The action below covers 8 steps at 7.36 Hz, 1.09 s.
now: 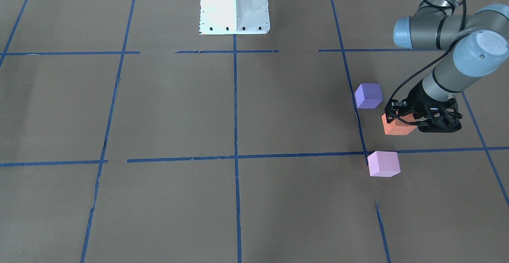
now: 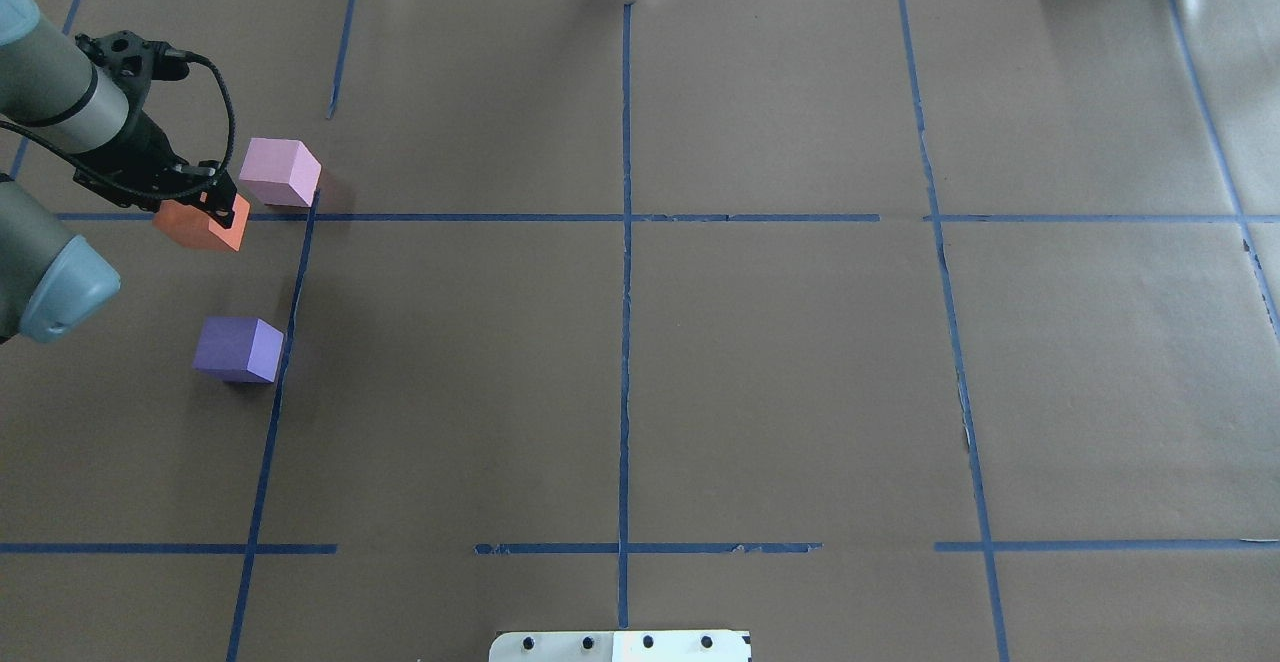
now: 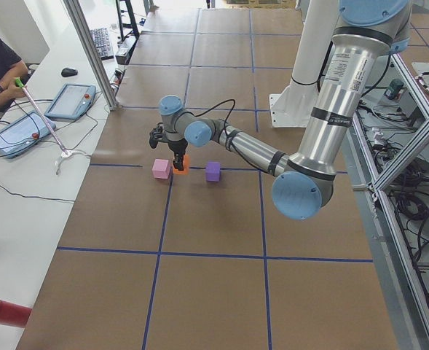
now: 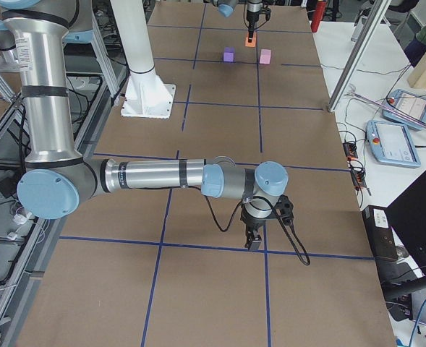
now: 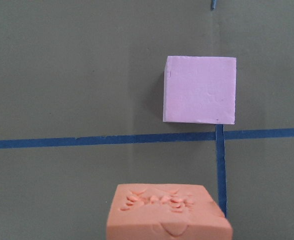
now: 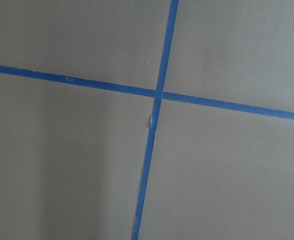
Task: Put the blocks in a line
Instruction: 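Carry the orange cube toward the pink cube with the left gripper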
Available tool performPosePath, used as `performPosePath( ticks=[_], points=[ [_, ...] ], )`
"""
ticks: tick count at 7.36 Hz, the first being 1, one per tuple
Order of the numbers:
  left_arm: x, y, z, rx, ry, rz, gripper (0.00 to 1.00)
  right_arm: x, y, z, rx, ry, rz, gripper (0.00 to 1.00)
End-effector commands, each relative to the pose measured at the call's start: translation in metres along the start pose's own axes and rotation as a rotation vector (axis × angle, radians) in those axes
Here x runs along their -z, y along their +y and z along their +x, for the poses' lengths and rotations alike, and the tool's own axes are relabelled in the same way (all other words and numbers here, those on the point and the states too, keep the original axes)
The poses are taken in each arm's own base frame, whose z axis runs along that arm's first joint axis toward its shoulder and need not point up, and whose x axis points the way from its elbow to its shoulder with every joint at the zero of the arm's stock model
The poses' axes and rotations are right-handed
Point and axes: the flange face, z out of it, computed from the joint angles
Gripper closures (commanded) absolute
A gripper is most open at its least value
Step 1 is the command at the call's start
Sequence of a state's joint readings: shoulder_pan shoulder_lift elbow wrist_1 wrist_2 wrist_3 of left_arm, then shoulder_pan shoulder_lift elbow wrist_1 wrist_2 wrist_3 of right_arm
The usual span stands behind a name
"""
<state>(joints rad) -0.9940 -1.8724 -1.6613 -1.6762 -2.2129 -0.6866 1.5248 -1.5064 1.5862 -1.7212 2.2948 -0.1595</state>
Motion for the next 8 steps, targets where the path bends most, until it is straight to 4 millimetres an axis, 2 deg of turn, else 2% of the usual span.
performPosePath(
  ticks=[1,5,8],
  points=[
    [-0.019,-0.002,0.007,-0.011,-0.007,-0.031,0.85,0.0,0.0,0.0,0.0,0.0,0.0,0.0],
    [-0.042,-0.016,0.008,-0.01,0.013,-0.058,0.85,0.0,0.0,0.0,0.0,0.0,0.0,0.0],
    [-0.052,-0.017,0.003,-0.006,0.009,-0.068,0.85,0.0,0.0,0.0,0.0,0.0,0.0,0.0]
  ],
)
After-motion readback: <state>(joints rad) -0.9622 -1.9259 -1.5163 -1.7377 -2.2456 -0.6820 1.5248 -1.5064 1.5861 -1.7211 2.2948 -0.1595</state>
